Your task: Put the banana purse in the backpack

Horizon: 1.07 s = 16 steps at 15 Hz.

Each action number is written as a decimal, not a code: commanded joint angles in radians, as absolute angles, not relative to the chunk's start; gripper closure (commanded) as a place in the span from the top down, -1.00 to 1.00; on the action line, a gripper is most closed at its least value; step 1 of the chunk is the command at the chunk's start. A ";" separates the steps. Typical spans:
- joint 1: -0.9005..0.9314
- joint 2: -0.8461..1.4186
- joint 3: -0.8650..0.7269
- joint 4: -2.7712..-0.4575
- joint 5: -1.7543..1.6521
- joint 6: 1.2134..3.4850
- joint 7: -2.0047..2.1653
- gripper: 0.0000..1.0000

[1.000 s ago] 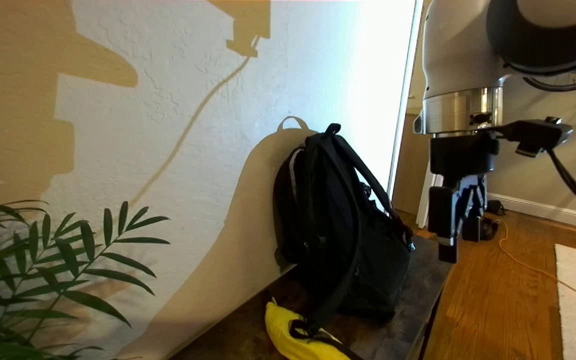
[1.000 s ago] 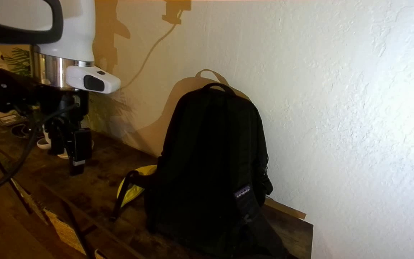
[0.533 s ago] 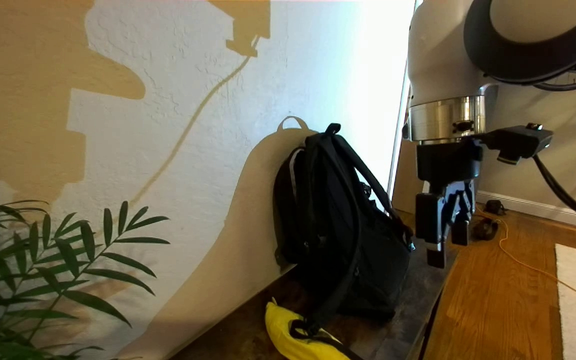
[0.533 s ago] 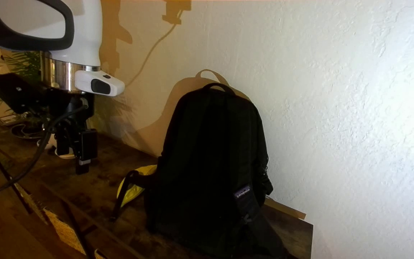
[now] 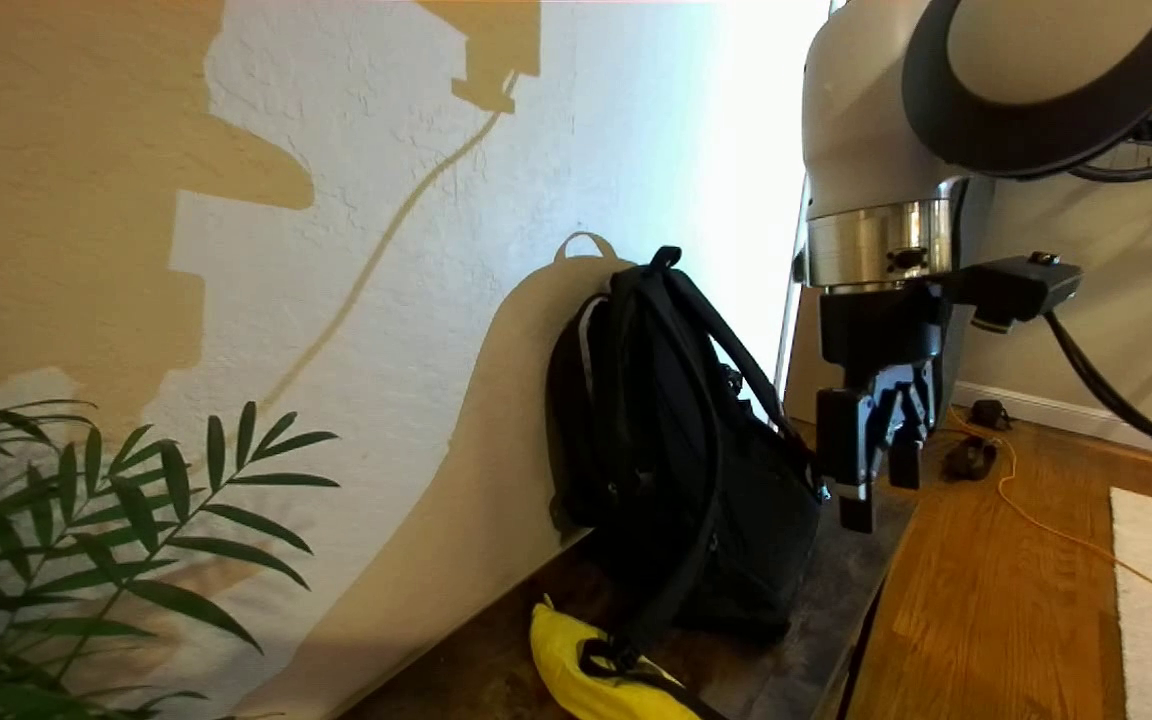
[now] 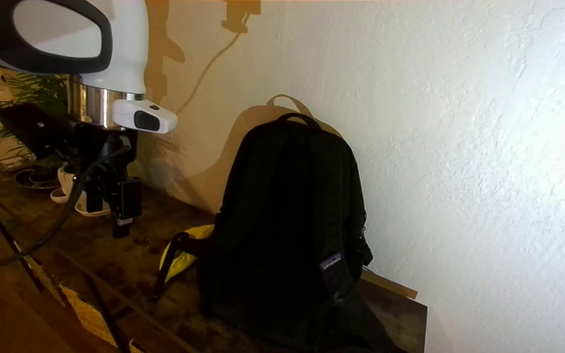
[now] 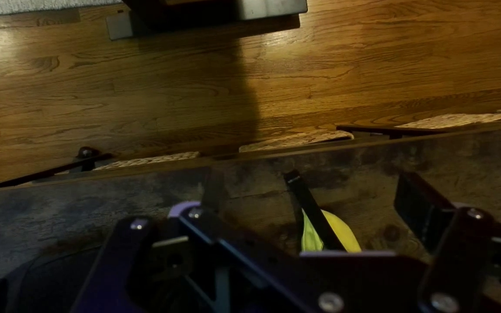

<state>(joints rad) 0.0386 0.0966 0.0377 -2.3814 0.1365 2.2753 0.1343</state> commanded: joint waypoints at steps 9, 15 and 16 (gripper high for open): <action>0.029 0.464 -0.001 -2.055 0.065 2.287 0.054 1.00; 0.053 0.524 -0.002 -2.009 0.072 2.416 0.159 1.00; 0.052 0.526 0.004 -2.010 0.085 2.430 0.168 1.00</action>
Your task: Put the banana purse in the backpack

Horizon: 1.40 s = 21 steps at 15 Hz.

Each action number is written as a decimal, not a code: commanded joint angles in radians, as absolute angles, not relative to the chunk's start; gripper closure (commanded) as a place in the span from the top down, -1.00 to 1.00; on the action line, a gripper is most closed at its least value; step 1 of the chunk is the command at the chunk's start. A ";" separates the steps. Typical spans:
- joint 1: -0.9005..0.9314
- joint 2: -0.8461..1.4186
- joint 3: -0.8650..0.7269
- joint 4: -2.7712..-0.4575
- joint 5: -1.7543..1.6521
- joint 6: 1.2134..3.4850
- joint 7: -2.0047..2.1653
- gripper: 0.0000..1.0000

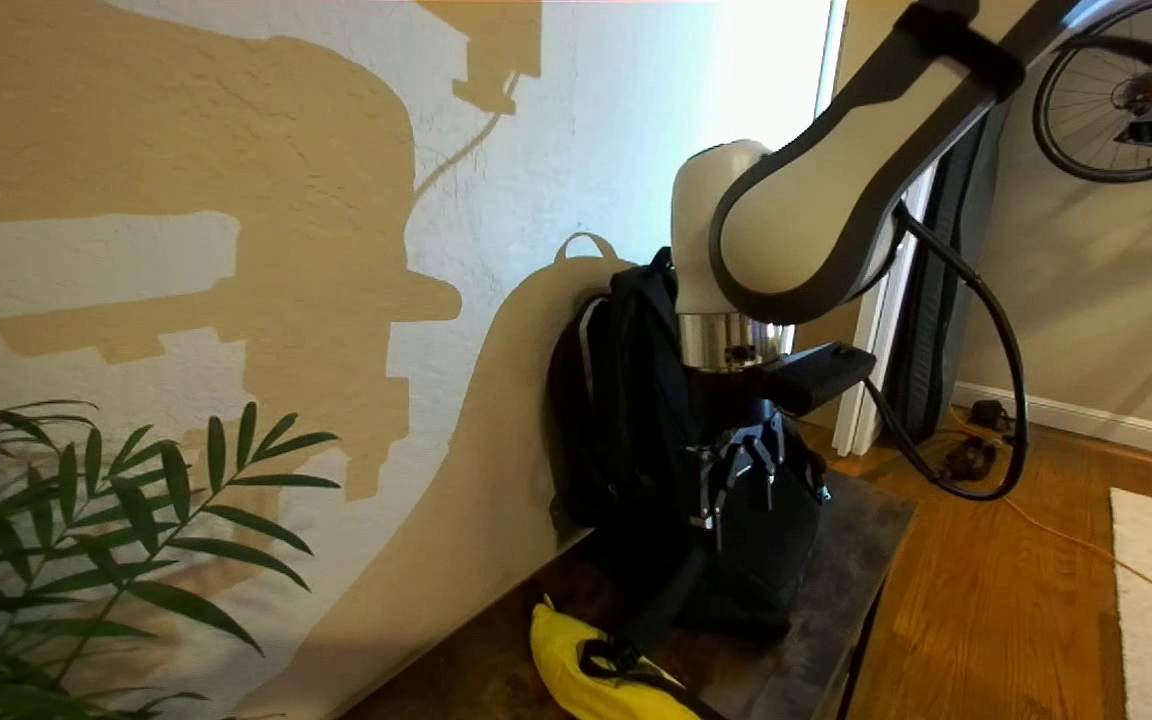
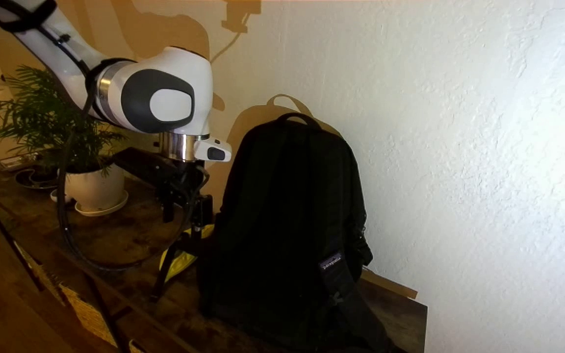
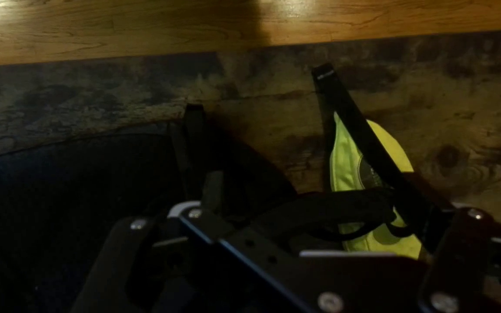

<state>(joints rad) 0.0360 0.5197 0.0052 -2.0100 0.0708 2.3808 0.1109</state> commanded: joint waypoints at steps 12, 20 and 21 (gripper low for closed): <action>0.052 0.536 0.018 -2.000 0.096 2.424 0.164 1.00; 0.097 0.623 -0.001 -1.970 0.051 2.566 0.193 1.00; 0.102 0.642 0.000 -1.956 0.050 2.571 0.193 1.00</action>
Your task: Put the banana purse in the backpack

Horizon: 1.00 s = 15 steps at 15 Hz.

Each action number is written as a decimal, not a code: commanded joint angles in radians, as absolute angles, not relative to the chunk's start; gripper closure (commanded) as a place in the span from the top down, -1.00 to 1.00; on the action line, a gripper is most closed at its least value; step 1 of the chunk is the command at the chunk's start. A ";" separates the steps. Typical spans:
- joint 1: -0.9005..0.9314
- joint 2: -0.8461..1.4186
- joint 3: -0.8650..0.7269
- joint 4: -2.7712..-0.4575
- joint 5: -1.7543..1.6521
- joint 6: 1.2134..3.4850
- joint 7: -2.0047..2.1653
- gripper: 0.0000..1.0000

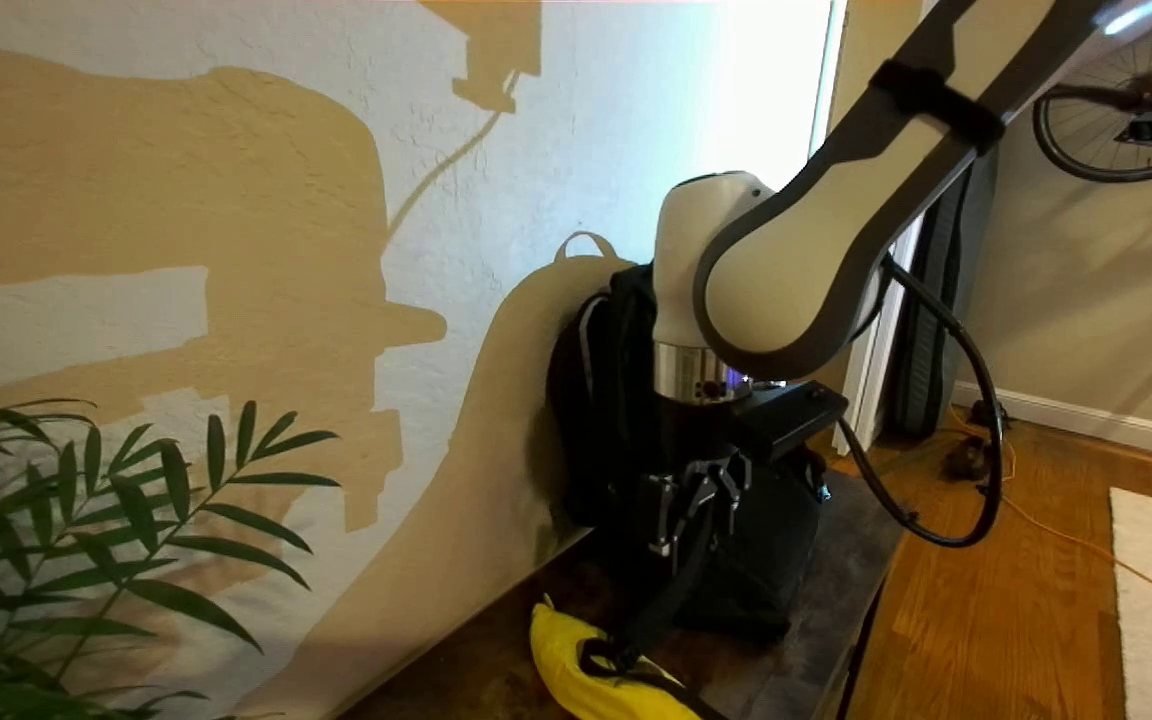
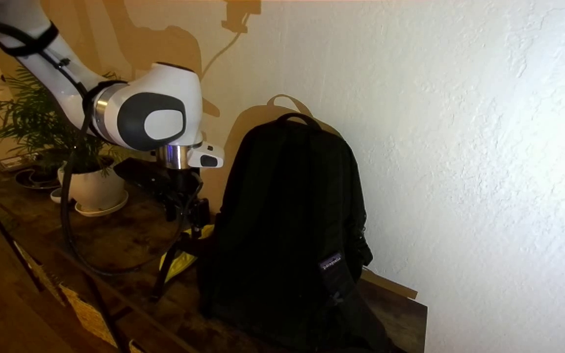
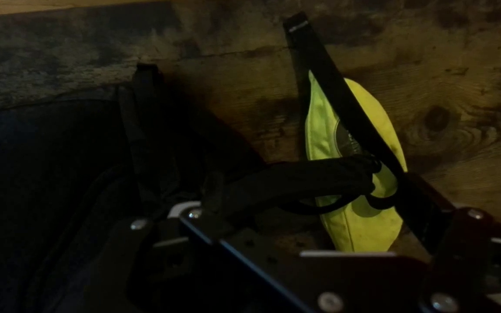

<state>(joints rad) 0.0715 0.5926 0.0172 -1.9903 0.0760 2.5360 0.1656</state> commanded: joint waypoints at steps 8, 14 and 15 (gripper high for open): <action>0.173 0.768 -0.015 -1.820 0.001 2.575 0.201 1.00; 0.186 0.848 -0.006 -1.700 -0.012 2.552 0.179 1.00; 0.186 0.863 -0.006 -1.679 -0.017 2.551 0.172 1.00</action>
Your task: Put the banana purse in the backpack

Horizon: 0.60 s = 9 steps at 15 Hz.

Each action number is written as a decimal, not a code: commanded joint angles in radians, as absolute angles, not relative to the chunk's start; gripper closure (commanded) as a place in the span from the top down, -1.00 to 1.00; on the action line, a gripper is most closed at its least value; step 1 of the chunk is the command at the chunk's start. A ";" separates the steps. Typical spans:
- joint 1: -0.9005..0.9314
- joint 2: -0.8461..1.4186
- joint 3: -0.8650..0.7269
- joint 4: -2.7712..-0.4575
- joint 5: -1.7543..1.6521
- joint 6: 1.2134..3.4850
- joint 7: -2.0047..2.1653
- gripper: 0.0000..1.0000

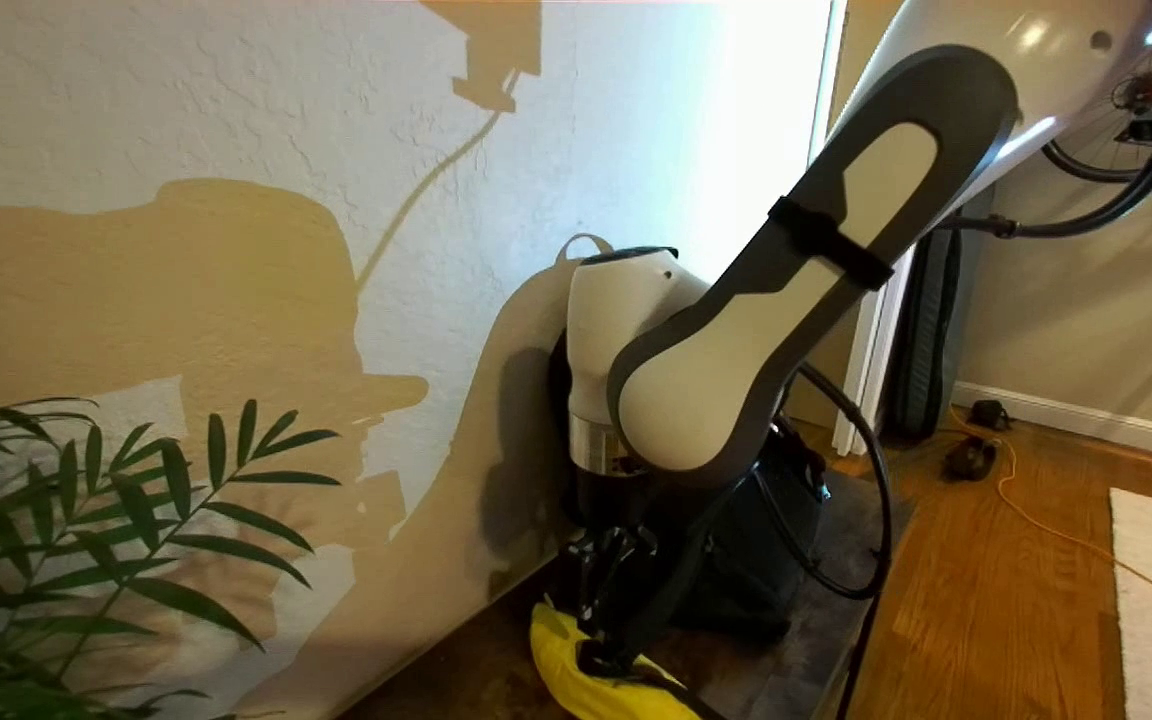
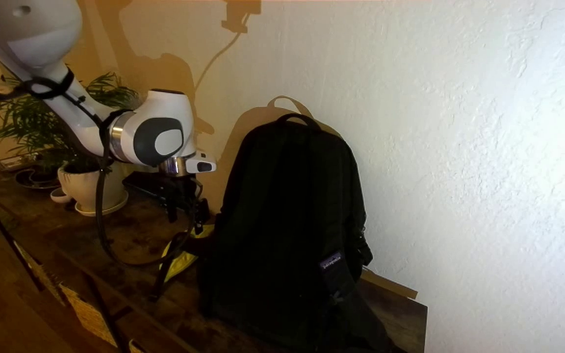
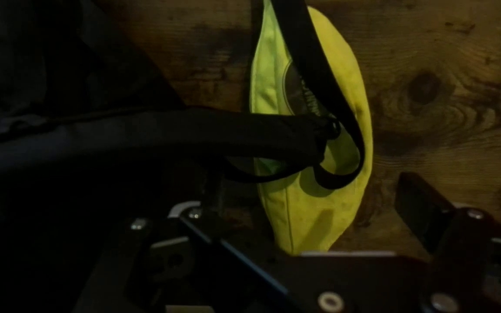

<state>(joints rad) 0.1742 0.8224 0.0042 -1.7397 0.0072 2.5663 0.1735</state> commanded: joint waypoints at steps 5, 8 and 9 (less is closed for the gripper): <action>0.174 0.946 0.002 -1.576 -0.034 2.537 0.137 1.00; 0.159 0.990 0.010 -1.522 -0.028 2.537 0.111 1.00; 0.154 1.003 0.013 -1.505 -0.026 2.536 0.102 1.00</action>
<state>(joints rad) 0.1718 0.9656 0.0042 -1.5671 -0.0214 2.5640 0.1340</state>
